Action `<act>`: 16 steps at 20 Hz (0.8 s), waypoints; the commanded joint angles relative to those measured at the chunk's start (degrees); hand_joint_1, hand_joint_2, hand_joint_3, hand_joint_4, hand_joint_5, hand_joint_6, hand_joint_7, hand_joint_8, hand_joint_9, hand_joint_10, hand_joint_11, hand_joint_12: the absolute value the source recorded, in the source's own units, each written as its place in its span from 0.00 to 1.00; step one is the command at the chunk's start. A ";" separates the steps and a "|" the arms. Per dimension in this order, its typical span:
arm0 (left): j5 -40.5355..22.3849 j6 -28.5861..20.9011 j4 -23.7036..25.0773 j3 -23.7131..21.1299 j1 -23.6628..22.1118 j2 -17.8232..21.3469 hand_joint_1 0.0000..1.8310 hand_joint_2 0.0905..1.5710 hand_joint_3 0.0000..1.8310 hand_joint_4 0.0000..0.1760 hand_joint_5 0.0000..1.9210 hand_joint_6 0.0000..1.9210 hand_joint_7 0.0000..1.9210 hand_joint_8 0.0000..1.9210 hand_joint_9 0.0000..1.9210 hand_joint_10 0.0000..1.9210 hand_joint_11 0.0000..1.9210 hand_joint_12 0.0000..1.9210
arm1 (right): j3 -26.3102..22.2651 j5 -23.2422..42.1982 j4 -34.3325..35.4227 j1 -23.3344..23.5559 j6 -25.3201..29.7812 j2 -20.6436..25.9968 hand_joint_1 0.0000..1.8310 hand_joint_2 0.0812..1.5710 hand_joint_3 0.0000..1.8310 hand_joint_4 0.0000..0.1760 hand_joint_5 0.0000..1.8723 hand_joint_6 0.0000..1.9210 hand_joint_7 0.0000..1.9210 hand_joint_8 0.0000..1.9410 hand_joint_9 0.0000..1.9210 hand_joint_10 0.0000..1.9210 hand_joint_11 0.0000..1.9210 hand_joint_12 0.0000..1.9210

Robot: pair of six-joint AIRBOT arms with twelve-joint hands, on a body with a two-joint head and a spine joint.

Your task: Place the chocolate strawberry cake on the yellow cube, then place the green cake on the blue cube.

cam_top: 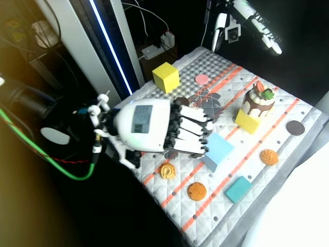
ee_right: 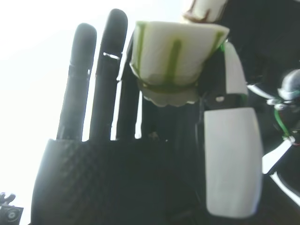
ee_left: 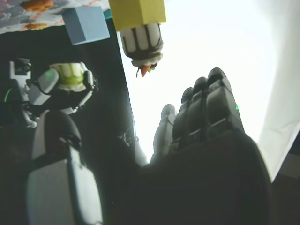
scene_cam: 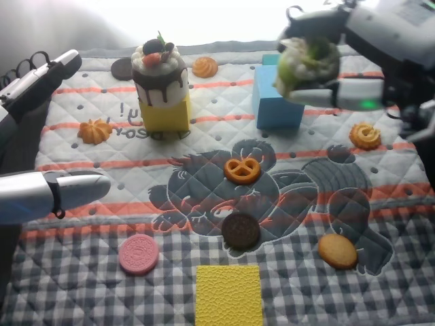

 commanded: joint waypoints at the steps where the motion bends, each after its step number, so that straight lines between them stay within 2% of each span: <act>1: -6.71 -0.27 0.76 0.32 -0.38 0.08 0.42 0.54 0.00 0.76 0.00 0.00 0.00 0.00 0.00 0.00 0.00 0.00 | 1.02 5.00 1.67 1.63 0.36 -0.50 0.66 0.71 0.00 0.16 0.48 0.56 0.51 0.53 0.52 0.26 0.39 0.64; 2: -6.70 -0.28 0.78 0.34 -0.37 0.02 0.42 0.54 0.00 0.76 0.00 0.00 0.00 0.00 0.00 0.00 0.00 0.00 | 2.21 3.62 2.16 2.40 0.32 -1.62 0.66 0.71 0.00 0.16 0.48 0.56 0.51 0.53 0.52 0.26 0.39 0.64; 3: -6.60 -0.28 0.80 0.36 -0.37 -0.04 0.41 0.54 0.00 0.80 0.00 0.00 0.00 0.00 0.00 0.00 0.00 0.00 | 3.69 1.90 2.70 3.14 0.22 -2.91 0.65 0.71 0.00 0.19 0.48 0.59 0.50 0.52 0.52 0.22 0.36 0.67; 5: -6.55 -0.29 0.85 0.41 -0.38 -0.15 0.41 0.54 0.00 0.79 0.00 0.00 0.00 0.00 0.00 0.00 0.00 0.00 | 5.47 -1.21 2.75 4.19 0.09 -4.30 0.65 0.72 0.00 0.20 0.47 0.60 0.49 0.54 0.51 0.21 0.37 0.66; 6: -6.48 -0.30 0.88 0.43 -0.37 -0.17 0.41 0.55 0.00 0.69 0.00 0.00 0.00 0.00 0.00 0.00 0.00 0.00 | 6.72 -3.17 2.76 4.74 0.08 -5.23 0.65 0.73 0.00 0.10 0.48 0.61 0.46 0.56 0.52 0.17 0.44 0.57; 7: -6.44 -0.31 0.89 0.45 -0.37 -0.20 0.42 0.55 0.00 0.65 0.00 0.00 0.00 0.00 0.00 0.00 0.00 0.00 | 7.44 -4.20 2.82 5.02 0.08 -5.75 0.65 0.72 0.00 0.15 0.48 0.60 0.47 0.54 0.56 0.13 0.46 0.55; 8: -6.42 -0.32 0.90 0.47 -0.39 -0.23 0.43 0.55 0.00 0.71 0.00 0.00 0.00 0.00 0.00 0.00 0.00 0.00 | 7.99 -4.91 2.98 5.11 0.08 -6.18 0.65 0.72 0.00 0.20 0.48 0.59 0.48 0.54 0.57 0.12 0.47 0.57; 9: -6.40 -0.36 0.95 0.54 -0.42 -0.28 0.43 0.55 0.00 0.62 0.00 0.00 0.00 0.00 0.00 0.00 0.00 0.00 | 8.34 -5.44 2.99 5.19 0.08 -6.47 0.65 0.72 0.00 0.21 0.48 0.59 0.49 0.53 0.57 0.11 0.46 0.60; 10: -6.40 -0.49 1.02 0.58 -0.43 -0.28 0.43 0.55 0.00 0.65 0.00 0.00 0.00 0.00 0.00 0.00 0.00 0.00 | 8.52 -5.82 2.99 5.23 0.07 -6.64 0.65 0.71 0.00 0.20 0.48 0.59 0.50 0.51 0.58 0.12 0.45 0.61; 11: -6.41 -0.71 1.13 0.62 -0.43 -0.28 0.42 0.55 0.00 0.63 0.00 0.00 0.00 0.00 0.00 0.00 0.00 0.00 | 8.60 -6.16 2.99 5.23 -0.01 -6.77 0.66 0.71 0.00 0.18 0.48 0.58 0.52 0.50 0.59 0.12 0.45 0.62; 12: -6.44 -0.87 1.15 0.64 -0.43 -0.29 0.41 0.55 0.00 0.60 0.00 0.00 0.00 0.00 0.00 0.00 0.00 0.00 | 8.64 -6.30 2.99 5.23 -0.04 -6.85 0.66 0.71 0.00 0.18 0.47 0.58 0.52 0.50 0.58 0.11 0.39 0.65; 13: -6.46 -0.96 1.15 0.65 -0.42 -0.31 0.42 0.55 0.00 0.60 0.00 0.00 0.00 0.00 0.00 0.00 0.00 0.00 | 8.65 -6.41 2.99 5.23 -0.06 -6.92 0.66 0.71 0.00 0.17 0.48 0.58 0.52 0.50 0.59 0.12 0.41 0.66; 14: -6.46 -0.99 1.15 0.66 -0.42 -0.36 0.41 0.55 0.00 0.43 0.00 0.00 0.00 0.00 0.00 0.00 0.00 0.00 | 8.64 -6.55 2.99 5.23 -0.07 -6.96 0.66 0.71 0.00 0.10 0.46 0.59 0.52 0.51 0.58 0.11 0.40 0.64; 15: -6.46 -1.02 1.15 0.66 -0.42 -0.37 0.41 0.55 0.00 0.43 0.00 0.00 0.00 0.00 0.00 0.00 0.00 0.00 | 8.63 -6.60 2.99 5.22 -0.07 -6.99 0.66 0.71 0.00 0.10 0.46 0.59 0.52 0.51 0.58 0.11 0.40 0.64; 16: -6.46 -1.14 1.15 0.64 -0.41 -0.37 0.43 0.56 0.00 0.47 0.00 0.00 0.00 0.00 0.00 0.00 0.00 0.00 | 8.51 -6.64 2.99 5.21 -0.07 -6.99 0.66 0.71 0.00 0.03 0.46 0.59 0.52 0.51 0.58 0.08 0.42 0.60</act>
